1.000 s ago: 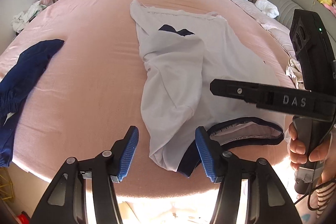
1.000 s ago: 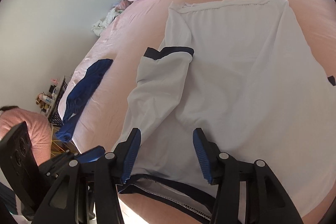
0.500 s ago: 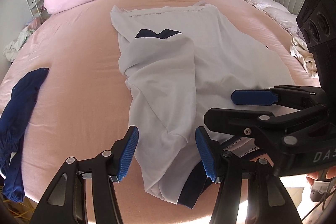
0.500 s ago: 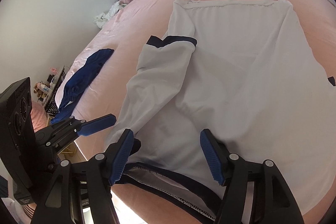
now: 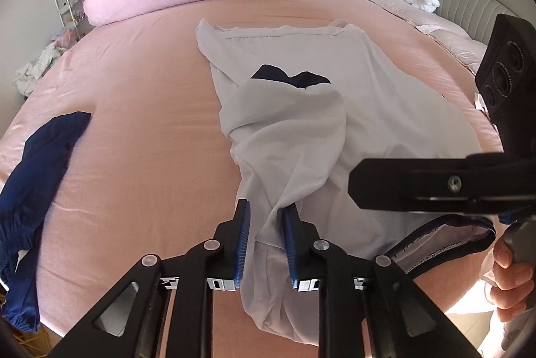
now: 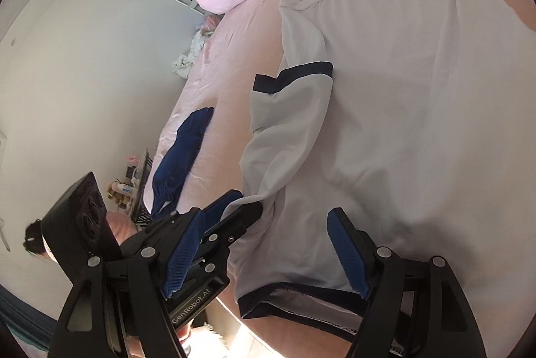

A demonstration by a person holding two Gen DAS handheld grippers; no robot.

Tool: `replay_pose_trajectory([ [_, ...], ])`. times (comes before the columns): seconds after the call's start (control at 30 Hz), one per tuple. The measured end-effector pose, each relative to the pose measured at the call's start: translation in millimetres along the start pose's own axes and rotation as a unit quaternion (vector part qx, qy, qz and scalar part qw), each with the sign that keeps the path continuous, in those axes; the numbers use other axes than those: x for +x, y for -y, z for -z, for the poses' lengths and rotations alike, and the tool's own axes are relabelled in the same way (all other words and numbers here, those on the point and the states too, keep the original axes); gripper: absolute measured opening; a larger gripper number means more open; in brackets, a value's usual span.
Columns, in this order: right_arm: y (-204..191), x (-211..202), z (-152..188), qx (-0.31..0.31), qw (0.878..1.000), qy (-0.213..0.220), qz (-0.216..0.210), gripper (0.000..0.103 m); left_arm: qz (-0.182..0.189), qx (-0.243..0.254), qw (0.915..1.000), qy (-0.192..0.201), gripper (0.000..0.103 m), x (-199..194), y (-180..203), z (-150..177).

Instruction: Fold clothes

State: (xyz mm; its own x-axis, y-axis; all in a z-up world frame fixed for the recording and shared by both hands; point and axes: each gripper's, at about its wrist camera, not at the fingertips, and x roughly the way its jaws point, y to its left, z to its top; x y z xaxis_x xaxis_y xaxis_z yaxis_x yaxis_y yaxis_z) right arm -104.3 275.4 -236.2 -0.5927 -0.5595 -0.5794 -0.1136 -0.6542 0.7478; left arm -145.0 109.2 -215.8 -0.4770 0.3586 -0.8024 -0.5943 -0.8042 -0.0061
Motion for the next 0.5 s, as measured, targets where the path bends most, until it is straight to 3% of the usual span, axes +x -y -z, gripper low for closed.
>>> replay_pose_trajectory([
  [0.13, -4, 13, -8, 0.022, 1.000, -0.009, -0.019, 0.075, -0.005, 0.001, 1.0000, 0.004, 0.017, 0, -3, 0],
  [0.5, -4, 39, -36, 0.064, 0.998, -0.014, -0.010, 0.075, 0.015, -0.033, 0.9993, -0.010, 0.017, -1, -20, 7],
])
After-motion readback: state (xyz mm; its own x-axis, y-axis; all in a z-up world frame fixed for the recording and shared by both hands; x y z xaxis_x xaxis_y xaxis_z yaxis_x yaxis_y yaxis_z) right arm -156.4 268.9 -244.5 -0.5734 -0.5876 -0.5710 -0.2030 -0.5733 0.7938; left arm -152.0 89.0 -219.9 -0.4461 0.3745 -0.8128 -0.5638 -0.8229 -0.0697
